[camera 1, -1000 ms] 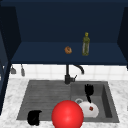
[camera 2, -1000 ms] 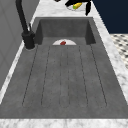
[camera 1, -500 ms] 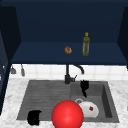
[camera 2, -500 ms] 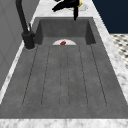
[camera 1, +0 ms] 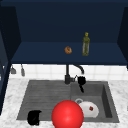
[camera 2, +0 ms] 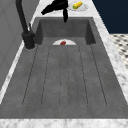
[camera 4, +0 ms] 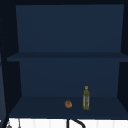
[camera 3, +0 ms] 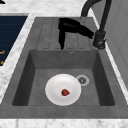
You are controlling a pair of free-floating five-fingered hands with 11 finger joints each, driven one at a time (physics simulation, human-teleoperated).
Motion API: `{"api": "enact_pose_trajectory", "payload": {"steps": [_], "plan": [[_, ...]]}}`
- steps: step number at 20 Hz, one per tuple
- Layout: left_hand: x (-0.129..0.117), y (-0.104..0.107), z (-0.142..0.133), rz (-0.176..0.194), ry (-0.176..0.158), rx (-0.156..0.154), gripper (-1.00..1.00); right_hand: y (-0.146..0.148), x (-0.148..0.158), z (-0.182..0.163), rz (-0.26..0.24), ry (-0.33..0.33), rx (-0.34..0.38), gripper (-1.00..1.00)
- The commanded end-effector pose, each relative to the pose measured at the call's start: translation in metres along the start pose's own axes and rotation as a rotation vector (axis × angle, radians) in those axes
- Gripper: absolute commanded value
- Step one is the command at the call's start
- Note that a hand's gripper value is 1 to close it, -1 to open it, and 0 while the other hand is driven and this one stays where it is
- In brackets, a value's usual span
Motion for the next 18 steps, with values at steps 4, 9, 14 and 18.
{"api": "enact_pose_trajectory", "payload": {"steps": [4,9,14,18], "plan": [[0.0,0.0,0.0,0.0,0.0,0.0,0.0,-0.011,-0.001,-0.04,0.004,-0.081,-0.006,-1.0],[0.0,0.0,0.0,0.0,0.0,0.0,0.0,-0.009,0.0,-0.077,-0.01,-0.115,-0.004,-1.0],[0.0,0.0,0.0,0.0,0.0,0.0,0.0,-0.001,0.008,-0.119,-0.001,-0.094,0.007,-1.0],[0.0,0.0,0.0,0.0,0.0,0.0,0.0,0.003,0.016,-0.153,-0.01,-0.09,0.023,-1.0]]}}
